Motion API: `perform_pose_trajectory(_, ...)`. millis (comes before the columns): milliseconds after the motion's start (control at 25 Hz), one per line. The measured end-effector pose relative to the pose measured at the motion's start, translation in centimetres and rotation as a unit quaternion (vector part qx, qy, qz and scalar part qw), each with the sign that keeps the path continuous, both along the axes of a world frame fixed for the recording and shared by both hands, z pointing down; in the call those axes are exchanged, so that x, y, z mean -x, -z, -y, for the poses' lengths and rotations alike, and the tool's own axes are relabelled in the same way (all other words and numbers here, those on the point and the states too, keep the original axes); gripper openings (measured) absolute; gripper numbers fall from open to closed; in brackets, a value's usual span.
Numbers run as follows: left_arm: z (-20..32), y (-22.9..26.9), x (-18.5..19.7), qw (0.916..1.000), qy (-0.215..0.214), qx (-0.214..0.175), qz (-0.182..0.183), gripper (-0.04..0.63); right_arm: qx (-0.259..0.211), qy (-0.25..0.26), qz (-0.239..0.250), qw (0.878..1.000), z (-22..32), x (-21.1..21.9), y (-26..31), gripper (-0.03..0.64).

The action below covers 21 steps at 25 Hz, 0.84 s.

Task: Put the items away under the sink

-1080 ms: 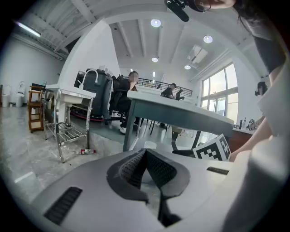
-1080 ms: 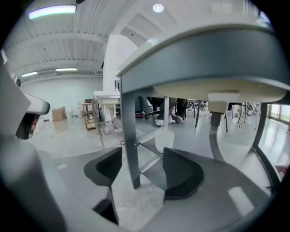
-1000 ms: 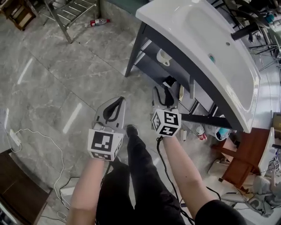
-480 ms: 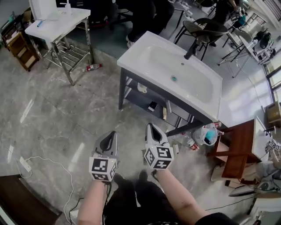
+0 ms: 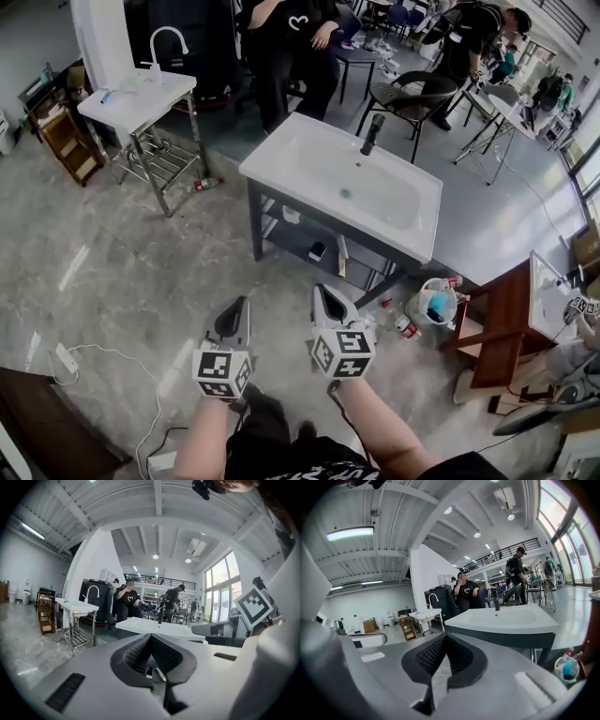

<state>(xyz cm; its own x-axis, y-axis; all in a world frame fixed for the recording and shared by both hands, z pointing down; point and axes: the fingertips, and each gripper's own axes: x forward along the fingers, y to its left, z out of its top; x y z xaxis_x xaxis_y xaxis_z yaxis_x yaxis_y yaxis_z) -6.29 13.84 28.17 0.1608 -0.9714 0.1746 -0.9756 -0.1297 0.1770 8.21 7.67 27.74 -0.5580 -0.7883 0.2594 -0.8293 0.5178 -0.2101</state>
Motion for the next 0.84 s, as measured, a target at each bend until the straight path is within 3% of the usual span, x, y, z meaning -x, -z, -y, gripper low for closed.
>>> perform_pose_trajectory(400,-7.5,4.3,-7.8,0.9994,-0.003,-0.021,0.028,0.009,-0.034,0.051,0.036,0.997,-9.3,-6.8,4.9,0.002)
perform_pose_trajectory(840,-13.1,7.4,-14.3,0.9980,-0.003,-0.056,0.029,0.009,-0.078,0.099,0.043,0.991,-16.1,-11.2,7.3,0.002)
